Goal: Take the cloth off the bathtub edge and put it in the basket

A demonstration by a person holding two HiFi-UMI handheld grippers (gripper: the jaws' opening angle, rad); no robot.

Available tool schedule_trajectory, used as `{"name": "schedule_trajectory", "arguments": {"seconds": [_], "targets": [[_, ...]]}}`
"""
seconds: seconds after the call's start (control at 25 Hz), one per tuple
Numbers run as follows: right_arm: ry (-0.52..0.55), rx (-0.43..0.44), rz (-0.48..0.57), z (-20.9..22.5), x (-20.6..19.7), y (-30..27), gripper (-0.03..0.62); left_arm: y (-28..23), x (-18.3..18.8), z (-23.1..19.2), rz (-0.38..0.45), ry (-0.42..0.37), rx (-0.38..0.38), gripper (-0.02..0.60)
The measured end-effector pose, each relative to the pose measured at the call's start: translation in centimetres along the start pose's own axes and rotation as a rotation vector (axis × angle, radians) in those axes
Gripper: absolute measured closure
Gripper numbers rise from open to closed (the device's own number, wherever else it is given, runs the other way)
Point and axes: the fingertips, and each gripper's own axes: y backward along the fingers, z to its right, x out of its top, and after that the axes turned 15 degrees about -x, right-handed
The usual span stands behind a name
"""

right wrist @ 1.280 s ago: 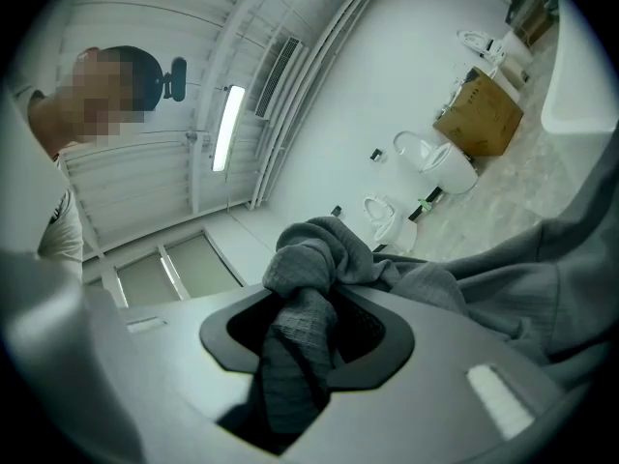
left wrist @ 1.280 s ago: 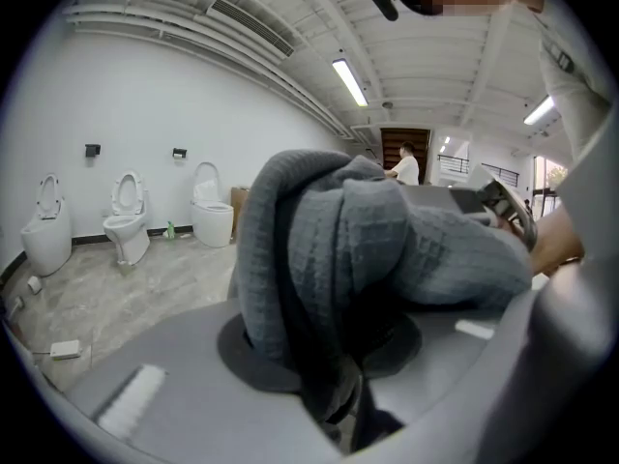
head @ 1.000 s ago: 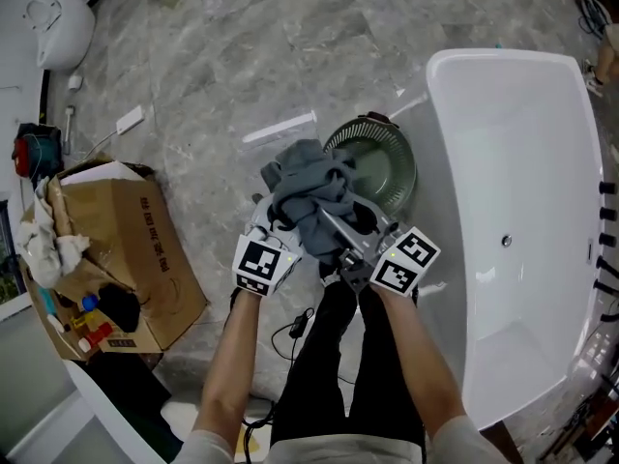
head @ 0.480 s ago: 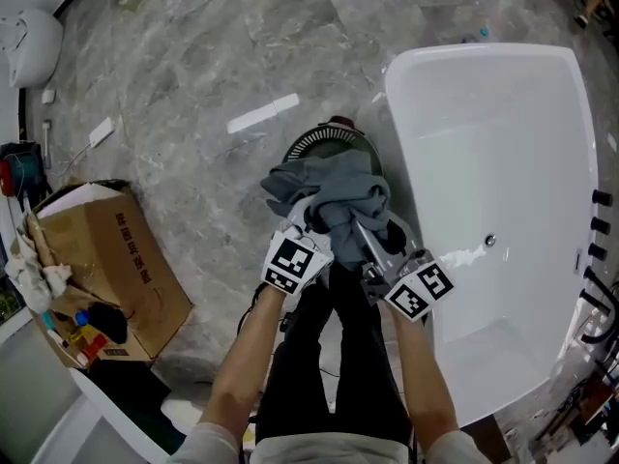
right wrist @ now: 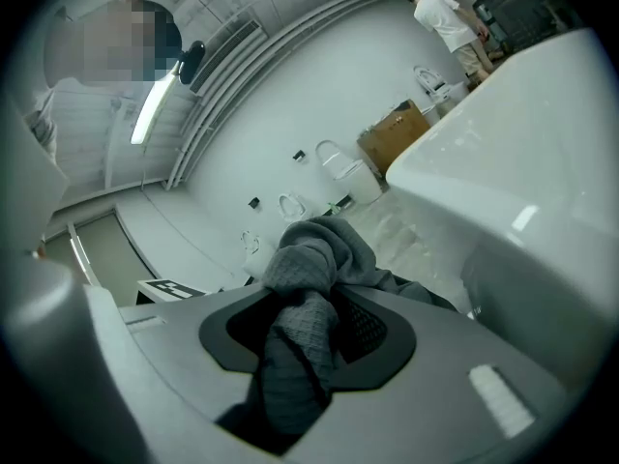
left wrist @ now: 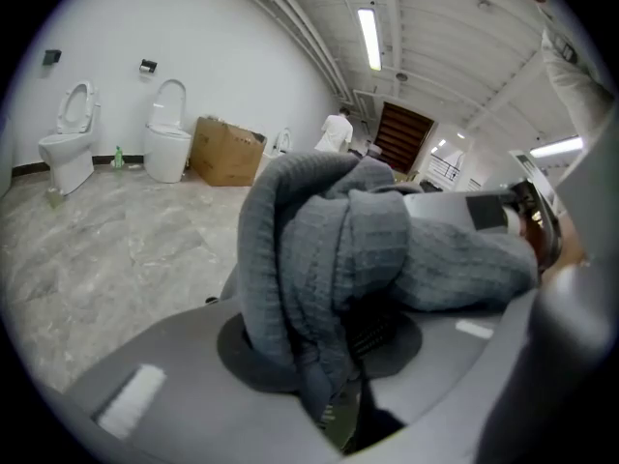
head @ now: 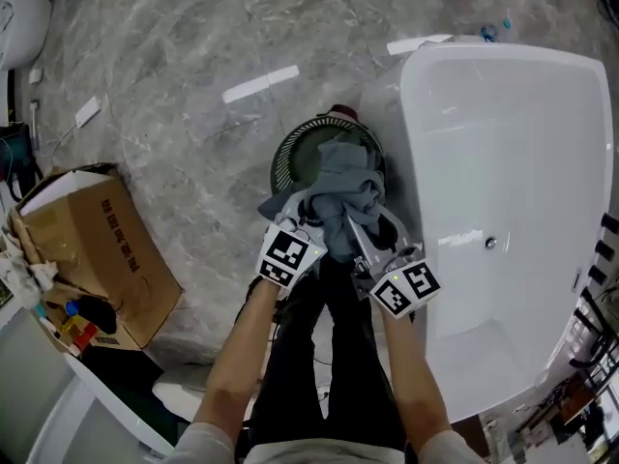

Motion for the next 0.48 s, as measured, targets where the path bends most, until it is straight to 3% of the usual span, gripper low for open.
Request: {"name": "schedule_trajectory", "arguments": {"seconds": [0.2,0.48], "targets": [[0.015,0.024,-0.081,1.9,-5.1,-4.9,0.462,0.0,-5.4,-4.7,-0.055,0.041,0.074,0.423],[0.126,0.006,-0.166,4.0,-10.4,-9.2,0.454,-0.1,-11.0,-8.1,-0.047,0.100,0.116,0.423]]}}
